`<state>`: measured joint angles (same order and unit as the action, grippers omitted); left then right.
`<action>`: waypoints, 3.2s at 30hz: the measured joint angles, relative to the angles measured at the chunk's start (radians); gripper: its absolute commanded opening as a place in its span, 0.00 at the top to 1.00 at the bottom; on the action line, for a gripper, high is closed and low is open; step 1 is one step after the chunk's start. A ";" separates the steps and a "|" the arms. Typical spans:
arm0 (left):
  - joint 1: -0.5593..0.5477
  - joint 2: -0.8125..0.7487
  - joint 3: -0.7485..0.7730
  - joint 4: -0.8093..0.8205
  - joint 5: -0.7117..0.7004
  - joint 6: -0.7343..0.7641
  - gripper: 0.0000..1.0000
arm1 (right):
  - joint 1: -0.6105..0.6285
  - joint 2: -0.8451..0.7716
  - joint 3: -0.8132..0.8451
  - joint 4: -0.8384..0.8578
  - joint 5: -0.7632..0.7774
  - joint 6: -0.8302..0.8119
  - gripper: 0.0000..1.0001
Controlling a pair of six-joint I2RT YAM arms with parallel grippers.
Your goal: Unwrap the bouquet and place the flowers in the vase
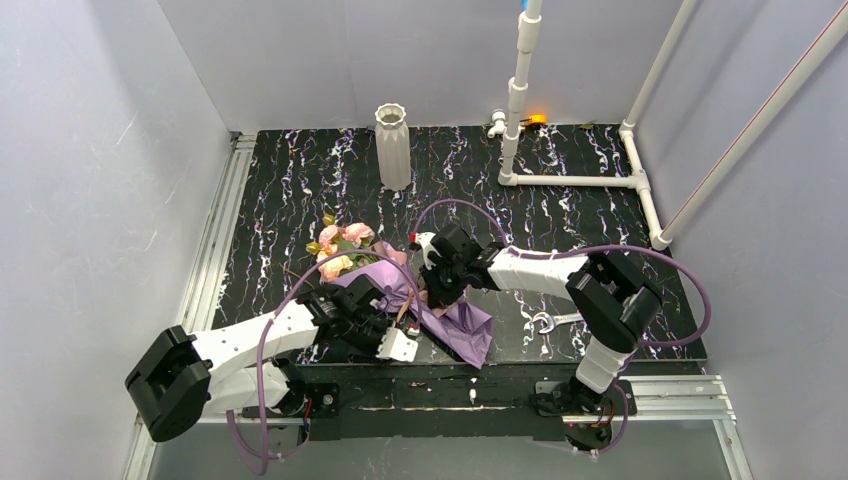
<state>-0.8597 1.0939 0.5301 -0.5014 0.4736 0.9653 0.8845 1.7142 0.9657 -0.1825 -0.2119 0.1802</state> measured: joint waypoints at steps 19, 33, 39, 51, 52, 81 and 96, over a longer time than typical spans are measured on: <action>-0.043 0.216 0.103 0.126 -0.151 -0.271 0.33 | 0.000 0.000 0.000 0.000 0.000 0.000 0.99; -0.002 0.006 0.150 0.115 -0.345 -0.940 0.21 | -0.005 -0.013 -0.014 0.005 0.001 0.011 0.99; -0.002 -0.027 0.059 0.185 -0.402 -1.170 0.24 | -0.011 -0.033 -0.037 0.005 0.012 0.021 0.99; -0.002 0.129 -0.041 0.495 -0.441 -1.251 0.46 | -0.040 -0.043 -0.048 -0.002 0.006 0.049 0.99; -0.002 0.154 -0.033 0.524 -0.452 -1.245 0.55 | -0.040 -0.043 -0.048 -0.002 0.007 0.050 0.99; 0.126 0.216 0.053 0.475 -0.106 -1.121 1.00 | -0.047 -0.037 -0.037 -0.023 0.027 0.069 0.99; 0.210 0.076 0.087 0.478 -0.017 -1.144 1.00 | -0.054 -0.021 -0.014 -0.031 0.050 0.071 0.99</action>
<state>-0.6498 1.1694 0.6170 -0.0238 0.4564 -0.1787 0.8307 1.6932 0.9516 -0.2131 -0.1619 0.2516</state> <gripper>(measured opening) 0.007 0.028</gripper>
